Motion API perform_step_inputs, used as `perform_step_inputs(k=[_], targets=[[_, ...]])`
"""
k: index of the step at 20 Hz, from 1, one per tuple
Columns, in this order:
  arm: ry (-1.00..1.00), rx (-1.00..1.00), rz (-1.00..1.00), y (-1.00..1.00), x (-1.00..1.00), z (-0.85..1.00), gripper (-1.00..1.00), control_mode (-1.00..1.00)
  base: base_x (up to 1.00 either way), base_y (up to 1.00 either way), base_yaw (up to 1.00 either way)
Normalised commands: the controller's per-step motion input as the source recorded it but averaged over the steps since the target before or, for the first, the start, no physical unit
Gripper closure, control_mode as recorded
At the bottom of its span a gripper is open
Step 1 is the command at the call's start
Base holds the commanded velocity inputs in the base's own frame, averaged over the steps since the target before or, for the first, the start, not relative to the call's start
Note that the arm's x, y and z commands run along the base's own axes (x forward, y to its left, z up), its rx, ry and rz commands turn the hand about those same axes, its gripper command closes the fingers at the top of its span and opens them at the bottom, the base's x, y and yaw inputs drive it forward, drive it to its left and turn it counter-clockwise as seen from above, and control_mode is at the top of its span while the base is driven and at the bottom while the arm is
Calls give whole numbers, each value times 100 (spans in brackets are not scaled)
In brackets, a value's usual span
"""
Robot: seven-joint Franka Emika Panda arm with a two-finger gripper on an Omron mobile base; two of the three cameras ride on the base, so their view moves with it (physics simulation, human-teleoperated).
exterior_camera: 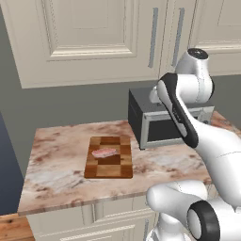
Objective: Open the cabinet, retrieve the rolling pin, and place it next to the meat on the cutting board to prepare for tenderizing.
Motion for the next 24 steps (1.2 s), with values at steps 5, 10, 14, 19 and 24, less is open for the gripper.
perform_step_inputs(k=[5, 10, 14, 19, 24], targets=[[-24, -1, -11, -17, -8, 37, -100, -100, 0, 0, 0], [-25, -3, -8, -3, -3, 55, -100, -100, 0, 0, 0], [-32, 0, -1, 0, 0, 64, -100, -100, 0, 0, 0], [-34, -1, 0, -3, 0, 66, -100, -100, 0, 0, 0], [-35, -1, 0, -13, 0, 59, -100, -100, 0, 0, 0]])
